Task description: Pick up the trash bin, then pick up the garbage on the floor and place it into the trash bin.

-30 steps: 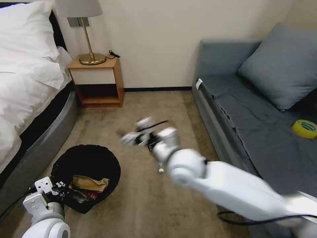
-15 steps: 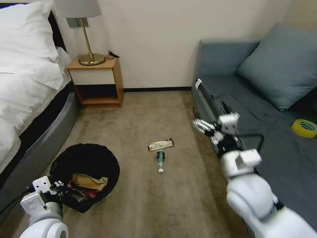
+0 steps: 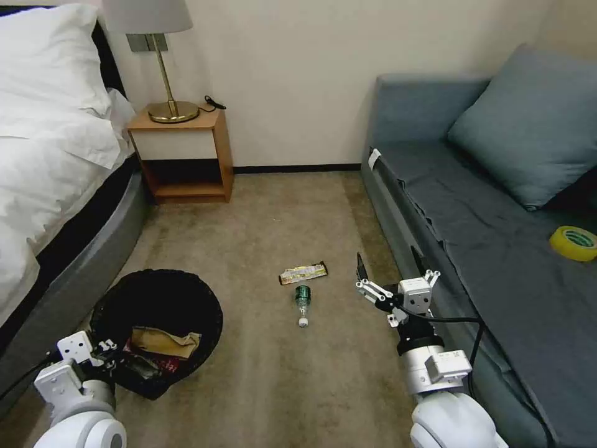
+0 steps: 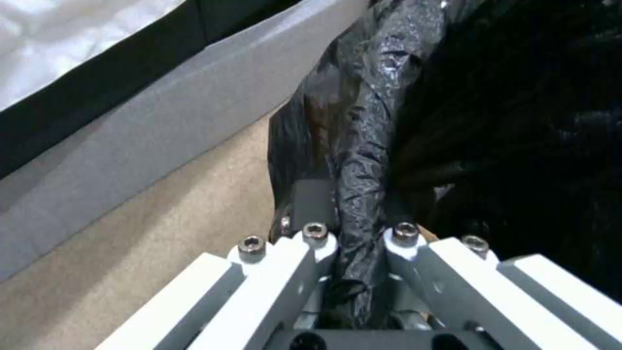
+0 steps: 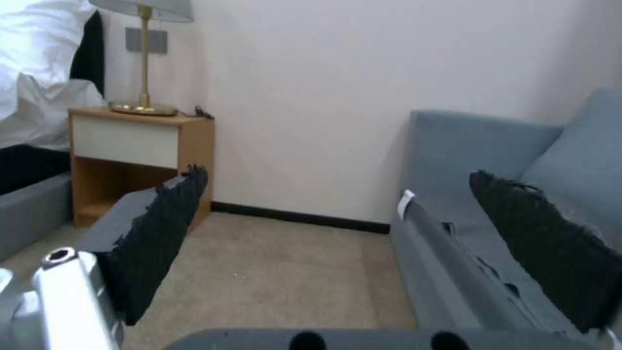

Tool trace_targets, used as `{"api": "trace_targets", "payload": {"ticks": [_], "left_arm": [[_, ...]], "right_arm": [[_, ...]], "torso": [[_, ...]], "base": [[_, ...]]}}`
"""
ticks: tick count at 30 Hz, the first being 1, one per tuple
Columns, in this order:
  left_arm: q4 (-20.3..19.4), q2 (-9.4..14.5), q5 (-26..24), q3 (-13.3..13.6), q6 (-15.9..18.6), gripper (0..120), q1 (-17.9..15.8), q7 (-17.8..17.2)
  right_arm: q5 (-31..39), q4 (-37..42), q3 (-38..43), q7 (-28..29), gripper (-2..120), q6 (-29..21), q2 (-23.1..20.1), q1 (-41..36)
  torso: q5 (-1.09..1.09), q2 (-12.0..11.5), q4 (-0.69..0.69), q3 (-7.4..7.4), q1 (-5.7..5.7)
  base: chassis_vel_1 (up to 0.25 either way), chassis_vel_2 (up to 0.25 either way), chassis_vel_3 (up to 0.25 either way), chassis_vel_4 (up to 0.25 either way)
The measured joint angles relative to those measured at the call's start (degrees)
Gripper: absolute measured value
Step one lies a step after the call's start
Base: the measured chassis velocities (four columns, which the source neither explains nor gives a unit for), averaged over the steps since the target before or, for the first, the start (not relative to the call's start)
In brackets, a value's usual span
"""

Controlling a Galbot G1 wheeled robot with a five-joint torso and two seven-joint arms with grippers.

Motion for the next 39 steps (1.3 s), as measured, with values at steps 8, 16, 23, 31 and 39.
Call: {"api": "trace_targets", "payload": {"ticks": [8, 16, 23, 31, 39], "left_arm": [[0.1, -0.1, 0.1, 0.0, 0.0, 2, -0.4, 0.0], [0.7, -0.1, 0.1, 0.0, 0.0, 2, -0.6, 0.0], [1.0, -0.1, 0.1, 0.0, 0.0, 2, -0.6, 0.0], [1.3, 0.7, -0.2, -0.9, 0.1, 2, -0.6, 0.0], [1.6, 1.0, 0.2, -1.4, -0.8, 2, 2.1, 1.2]], "right_arm": [[0.4, -1.0, -0.7, -0.1, 100, 0.1, -0.8, 1.3], [0.8, -1.9, -1.3, -0.1, 100, -0.1, -1.3, 2.4], [1.9, -3.0, -2.8, -0.1, 100, -0.3, -2.4, 4.2], [3.8, -3.3, -3.9, -0.1, 100, -1.8, -4.0, 5.7], [8.3, -3.5, -7.6, 2.1, 100, -6.3, -6.3, 9.3]], "torso": [[0.01, 0.0, 0.0, 0.01, 0.0], [0.0, 0.0, 0.0, 0.01, 0.01], [0.0, 0.0, 0.0, 0.02, 0.01], [0.01, 0.0, -0.01, 0.01, 0.01], [0.0, 0.0, 0.0, 0.01, 0.01]], "base": [[-0.167, 0.175, 0.156, -0.174], [-0.211, 0.197, 0.201, -0.2], [-0.162, 0.154, 0.157, -0.147], [-0.03, 0.027, 0.029, -0.025], [0.0, 0.0, 0.0, 0.0]]}}
